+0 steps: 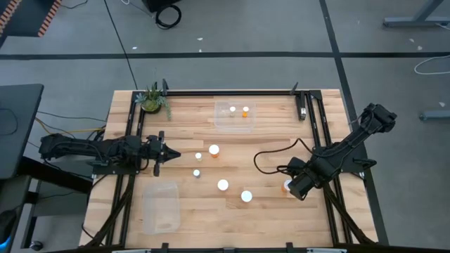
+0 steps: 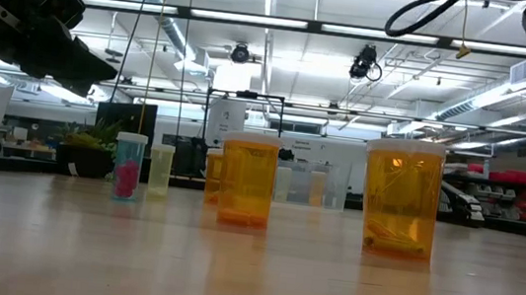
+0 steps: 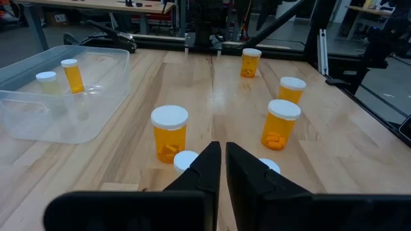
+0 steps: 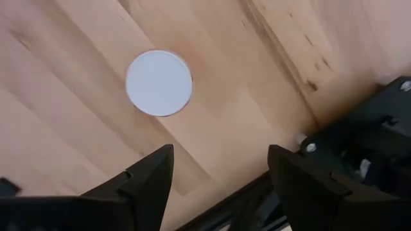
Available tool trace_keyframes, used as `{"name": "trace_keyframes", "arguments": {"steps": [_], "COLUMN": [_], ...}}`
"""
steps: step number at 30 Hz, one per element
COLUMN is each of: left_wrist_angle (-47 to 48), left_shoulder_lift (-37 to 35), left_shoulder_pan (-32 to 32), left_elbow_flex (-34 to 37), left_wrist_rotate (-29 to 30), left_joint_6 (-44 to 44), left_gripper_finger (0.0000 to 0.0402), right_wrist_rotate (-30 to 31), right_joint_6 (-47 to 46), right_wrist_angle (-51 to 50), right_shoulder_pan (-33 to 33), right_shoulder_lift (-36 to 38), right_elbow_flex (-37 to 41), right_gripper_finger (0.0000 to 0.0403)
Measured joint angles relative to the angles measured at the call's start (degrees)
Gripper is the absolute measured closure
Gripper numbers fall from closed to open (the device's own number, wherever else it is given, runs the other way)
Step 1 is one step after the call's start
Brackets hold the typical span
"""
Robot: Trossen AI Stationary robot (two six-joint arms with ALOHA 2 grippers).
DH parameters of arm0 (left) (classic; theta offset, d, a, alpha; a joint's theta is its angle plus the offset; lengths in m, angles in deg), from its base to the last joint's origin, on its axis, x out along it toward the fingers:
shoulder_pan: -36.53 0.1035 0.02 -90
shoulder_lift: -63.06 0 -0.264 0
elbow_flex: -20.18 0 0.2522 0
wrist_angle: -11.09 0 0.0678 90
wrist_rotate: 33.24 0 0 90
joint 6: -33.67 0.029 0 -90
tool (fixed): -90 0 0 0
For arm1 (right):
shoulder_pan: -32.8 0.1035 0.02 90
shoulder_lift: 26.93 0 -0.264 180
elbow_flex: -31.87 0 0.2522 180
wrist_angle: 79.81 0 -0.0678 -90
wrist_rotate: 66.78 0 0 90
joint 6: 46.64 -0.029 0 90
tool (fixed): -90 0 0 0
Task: Pick and place medicine bottles into bin by pill shape (circle, oval)
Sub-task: Move the orange capsule bottle to the center of the table
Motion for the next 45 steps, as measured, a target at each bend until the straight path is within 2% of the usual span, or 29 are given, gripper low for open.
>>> {"name": "trace_keyframes", "arguments": {"steps": [13,21,27,35,41,45], "left_wrist_angle": [0.0,0.0,0.0,0.0,0.0,0.0], "left_shoulder_lift": [0.0,0.0,0.0,0.0,0.0,0.0], "left_shoulder_pan": [0.0,0.0,0.0,0.0,0.0,0.0], "left_elbow_flex": [0.0,0.0,0.0,0.0,0.0,0.0], "left_wrist_rotate": [0.0,0.0,0.0,0.0,0.0,0.0], "left_joint_6": [0.0,0.0,0.0,0.0,0.0,0.0], "left_gripper_finger": [0.0363,0.0373,0.0368,0.0366,0.0373,0.0371], "right_wrist_rotate": [-0.1,-3.1,-3.6,-2.7,-2.1,-1.7], "right_joint_6": [-2.8,-3.2,-0.1,2.1,7.5,9.2], "right_wrist_angle": [0.7,14.5,20.6,27.6,27.6,27.5], "right_shoulder_pan": [1.0,1.0,1.0,1.0,-1.0,-3.1], "right_shoulder_lift": [1.0,0.5,-1.4,-6.2,-11.7,-12.4], "right_elbow_flex": [0.4,9.5,14.2,14.6,13.7,13.7], "right_gripper_finger": [0.0144,0.0144,0.0144,0.0144,0.0144,0.0144]}}
